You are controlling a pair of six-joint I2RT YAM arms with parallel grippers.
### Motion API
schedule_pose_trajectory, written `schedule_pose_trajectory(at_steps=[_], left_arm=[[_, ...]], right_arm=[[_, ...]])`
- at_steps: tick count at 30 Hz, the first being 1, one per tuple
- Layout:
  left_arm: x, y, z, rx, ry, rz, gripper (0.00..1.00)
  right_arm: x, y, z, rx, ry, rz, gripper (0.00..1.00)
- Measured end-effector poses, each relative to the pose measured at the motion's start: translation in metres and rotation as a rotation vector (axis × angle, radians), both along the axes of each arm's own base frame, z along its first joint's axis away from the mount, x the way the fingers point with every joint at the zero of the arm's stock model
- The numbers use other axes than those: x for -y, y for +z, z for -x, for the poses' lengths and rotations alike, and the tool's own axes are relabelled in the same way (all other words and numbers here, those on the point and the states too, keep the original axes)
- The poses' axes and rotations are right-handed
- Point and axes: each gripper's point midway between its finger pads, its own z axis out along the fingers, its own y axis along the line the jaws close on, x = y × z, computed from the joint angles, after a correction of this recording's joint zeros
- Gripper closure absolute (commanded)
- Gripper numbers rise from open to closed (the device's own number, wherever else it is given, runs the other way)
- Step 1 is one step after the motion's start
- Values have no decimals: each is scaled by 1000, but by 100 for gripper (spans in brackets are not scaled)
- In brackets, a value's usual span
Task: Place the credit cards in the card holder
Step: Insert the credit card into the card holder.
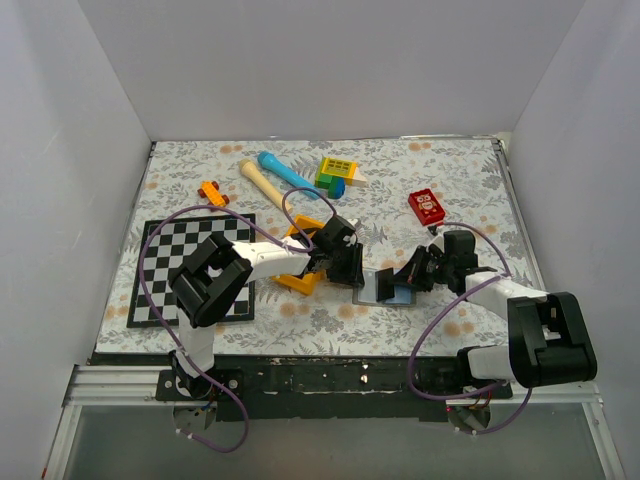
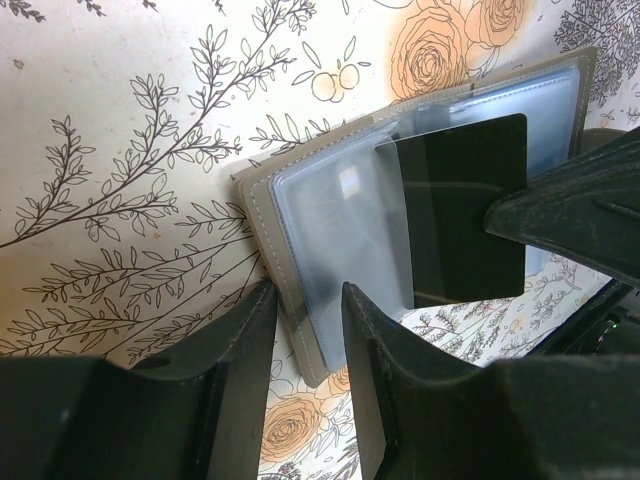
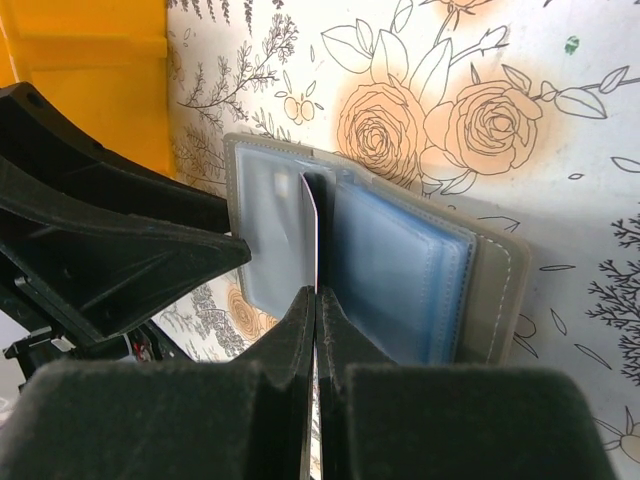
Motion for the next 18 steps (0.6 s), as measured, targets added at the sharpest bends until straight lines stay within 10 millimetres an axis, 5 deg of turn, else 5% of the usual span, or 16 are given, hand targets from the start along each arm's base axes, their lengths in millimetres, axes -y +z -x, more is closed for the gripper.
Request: schedule_pose_trajectory(at_steps=[18], left_arm=[[1, 0, -1, -4, -2, 2, 69]], right_arm=[[1, -8, -1, -40, -44, -8, 99]])
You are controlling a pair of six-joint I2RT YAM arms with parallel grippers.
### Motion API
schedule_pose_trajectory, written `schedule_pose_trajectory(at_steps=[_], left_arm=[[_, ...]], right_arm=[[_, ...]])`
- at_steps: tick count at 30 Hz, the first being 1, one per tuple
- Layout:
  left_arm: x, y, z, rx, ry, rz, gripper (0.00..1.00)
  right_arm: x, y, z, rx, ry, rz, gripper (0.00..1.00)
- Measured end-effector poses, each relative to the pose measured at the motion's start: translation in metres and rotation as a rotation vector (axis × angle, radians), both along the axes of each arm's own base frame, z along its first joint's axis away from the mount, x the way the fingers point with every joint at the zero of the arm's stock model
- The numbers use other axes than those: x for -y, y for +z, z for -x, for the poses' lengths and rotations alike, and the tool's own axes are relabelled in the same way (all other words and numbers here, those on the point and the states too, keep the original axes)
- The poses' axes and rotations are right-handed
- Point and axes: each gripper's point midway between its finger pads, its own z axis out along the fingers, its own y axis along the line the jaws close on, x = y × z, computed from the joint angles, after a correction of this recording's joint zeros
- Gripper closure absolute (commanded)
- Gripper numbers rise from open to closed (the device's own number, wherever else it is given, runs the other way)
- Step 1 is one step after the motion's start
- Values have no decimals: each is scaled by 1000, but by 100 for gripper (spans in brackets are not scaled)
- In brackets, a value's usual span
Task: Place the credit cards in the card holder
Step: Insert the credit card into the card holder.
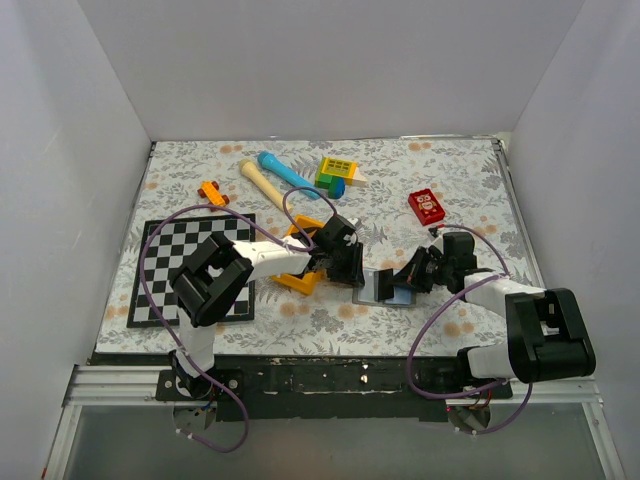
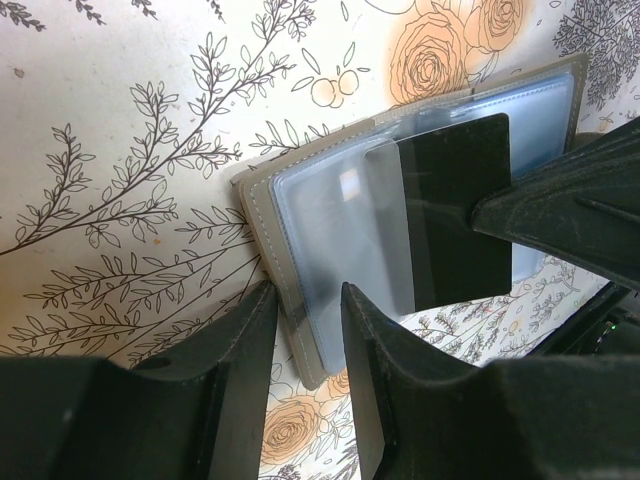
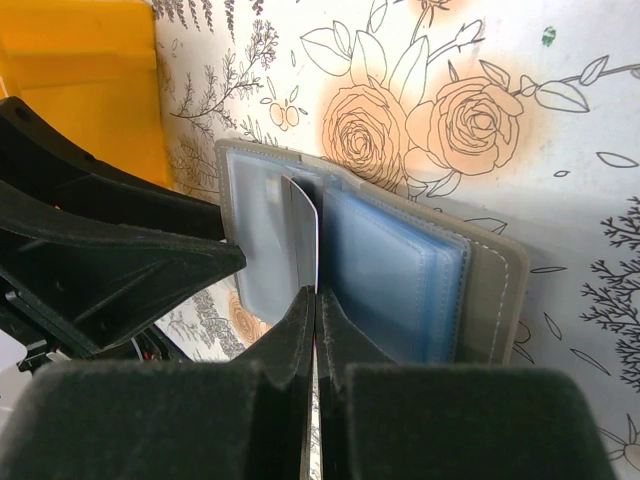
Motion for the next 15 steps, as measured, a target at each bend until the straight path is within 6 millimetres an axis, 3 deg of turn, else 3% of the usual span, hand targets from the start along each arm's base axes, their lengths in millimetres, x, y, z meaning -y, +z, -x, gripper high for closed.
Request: schedule_pose_trajectory(at_steps=[15], left_arm=[[-1, -1, 0, 1, -2, -5, 73]], right_arm=[[-9, -7, 1, -7, -7, 0, 99]])
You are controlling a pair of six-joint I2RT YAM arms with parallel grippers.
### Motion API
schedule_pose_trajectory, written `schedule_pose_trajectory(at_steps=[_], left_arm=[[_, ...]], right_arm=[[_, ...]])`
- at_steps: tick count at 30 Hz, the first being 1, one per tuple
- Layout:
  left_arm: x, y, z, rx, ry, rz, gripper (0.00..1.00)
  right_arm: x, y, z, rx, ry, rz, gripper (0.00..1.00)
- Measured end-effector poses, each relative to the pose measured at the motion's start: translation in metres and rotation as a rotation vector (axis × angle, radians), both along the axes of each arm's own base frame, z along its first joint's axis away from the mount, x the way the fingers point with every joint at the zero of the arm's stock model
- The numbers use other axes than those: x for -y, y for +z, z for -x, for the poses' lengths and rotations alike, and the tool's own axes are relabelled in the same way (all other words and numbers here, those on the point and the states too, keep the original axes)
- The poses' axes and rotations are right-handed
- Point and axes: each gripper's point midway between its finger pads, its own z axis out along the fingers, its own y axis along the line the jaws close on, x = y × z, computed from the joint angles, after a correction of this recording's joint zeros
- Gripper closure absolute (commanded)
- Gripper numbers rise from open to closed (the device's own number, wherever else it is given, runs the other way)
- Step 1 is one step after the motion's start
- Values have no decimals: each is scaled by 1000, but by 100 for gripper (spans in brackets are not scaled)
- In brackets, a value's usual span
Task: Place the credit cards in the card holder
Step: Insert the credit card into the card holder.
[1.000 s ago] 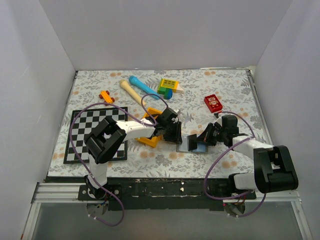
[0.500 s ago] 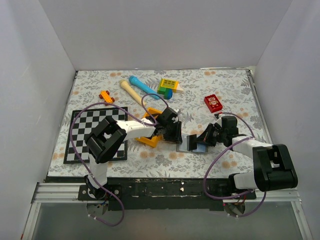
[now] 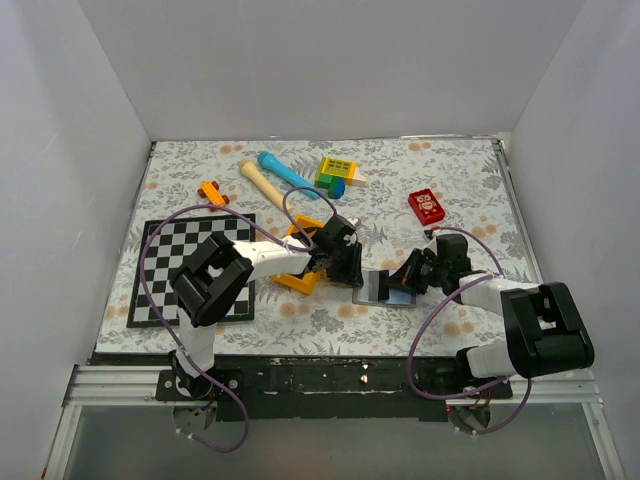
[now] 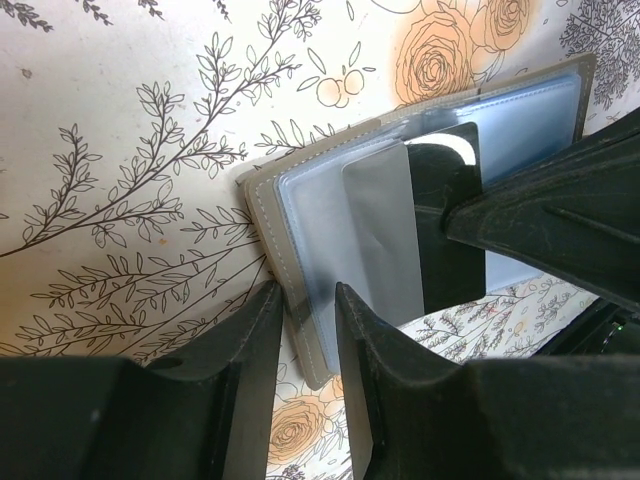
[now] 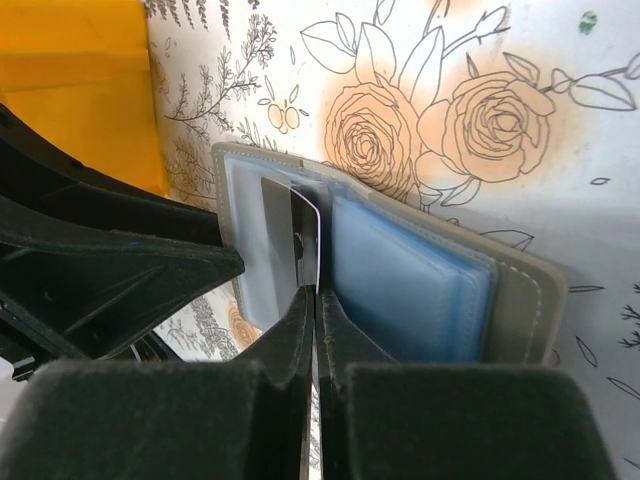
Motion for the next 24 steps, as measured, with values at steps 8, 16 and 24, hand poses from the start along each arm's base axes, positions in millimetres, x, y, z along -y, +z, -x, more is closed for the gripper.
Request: schedule_pose_trajectory(at_steps=[8, 16, 24], left_arm=[[0, 0, 0, 2, 1, -2, 74], [0, 0, 0, 4, 2, -4, 75], [1, 0, 0, 6, 0, -1, 75]], right_arm=[[-9, -4, 2, 3, 8, 2, 99], [-21, -7, 3, -7, 32, 6, 96], [-18, -3, 7, 4, 34, 56, 61]])
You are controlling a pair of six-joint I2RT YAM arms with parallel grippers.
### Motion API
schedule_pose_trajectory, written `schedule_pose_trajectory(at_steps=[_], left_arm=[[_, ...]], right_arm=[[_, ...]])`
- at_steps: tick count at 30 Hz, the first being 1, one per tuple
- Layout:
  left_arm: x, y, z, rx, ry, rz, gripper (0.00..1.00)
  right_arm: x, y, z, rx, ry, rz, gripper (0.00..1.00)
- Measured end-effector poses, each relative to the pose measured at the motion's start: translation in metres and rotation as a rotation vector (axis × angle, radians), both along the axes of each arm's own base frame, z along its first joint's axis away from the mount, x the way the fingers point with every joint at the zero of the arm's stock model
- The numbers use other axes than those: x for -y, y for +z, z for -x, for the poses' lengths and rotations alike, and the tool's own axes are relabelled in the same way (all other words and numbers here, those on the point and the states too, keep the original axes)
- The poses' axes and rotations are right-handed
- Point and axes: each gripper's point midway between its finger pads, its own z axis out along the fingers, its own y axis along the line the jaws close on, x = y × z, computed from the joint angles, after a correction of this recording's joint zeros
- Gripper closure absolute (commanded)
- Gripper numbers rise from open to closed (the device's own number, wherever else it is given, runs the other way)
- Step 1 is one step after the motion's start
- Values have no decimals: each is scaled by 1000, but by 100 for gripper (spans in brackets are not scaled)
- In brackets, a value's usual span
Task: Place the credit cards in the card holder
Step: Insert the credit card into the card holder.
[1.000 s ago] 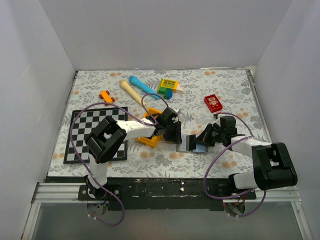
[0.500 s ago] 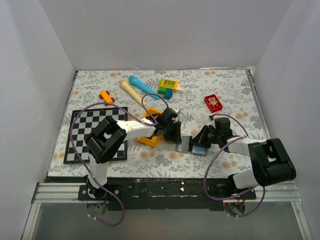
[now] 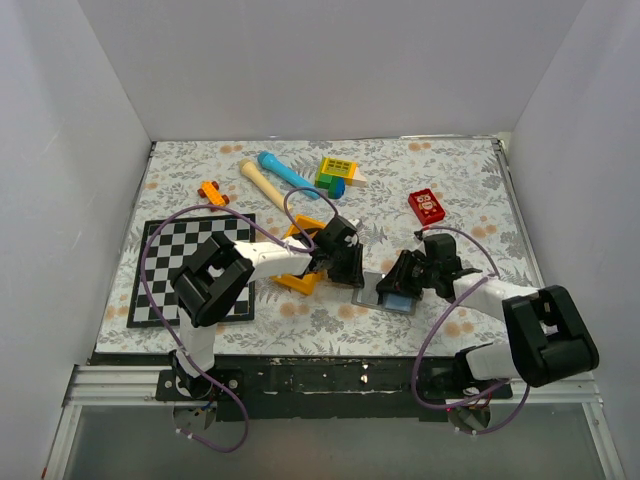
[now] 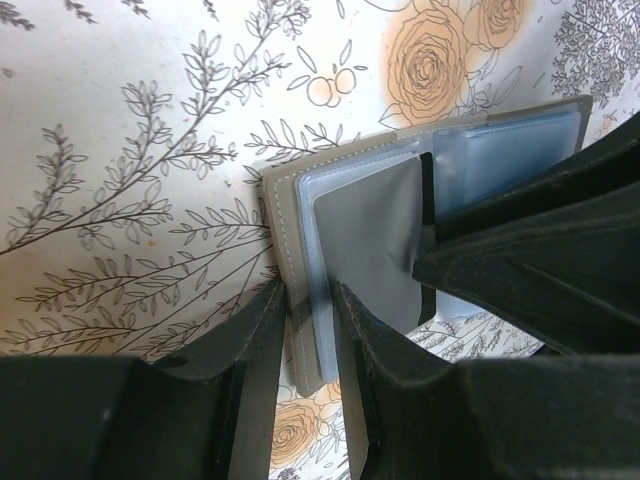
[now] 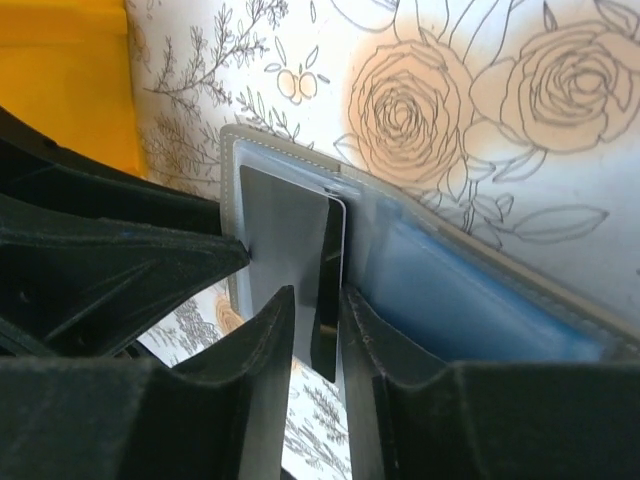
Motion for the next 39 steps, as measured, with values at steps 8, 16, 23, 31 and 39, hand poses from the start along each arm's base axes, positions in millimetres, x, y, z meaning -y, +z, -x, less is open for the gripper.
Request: schedule_pose_trajectory(at_steps=[8, 16, 23, 31, 39], left_arm=[[6, 0, 6, -2, -18, 13, 75], [7, 0, 6, -5, -18, 17, 75], [8, 0, 7, -8, -22, 22, 75], [8, 0, 7, -9, -23, 23, 75], [8, 0, 7, -9, -23, 23, 75]], right_arm=[[17, 16, 11, 1, 19, 122, 47], [36, 22, 22, -3, 15, 225, 83], [40, 15, 27, -36, 12, 249, 99], [37, 2, 26, -77, 26, 247, 99], [30, 2, 22, -70, 44, 232, 99]])
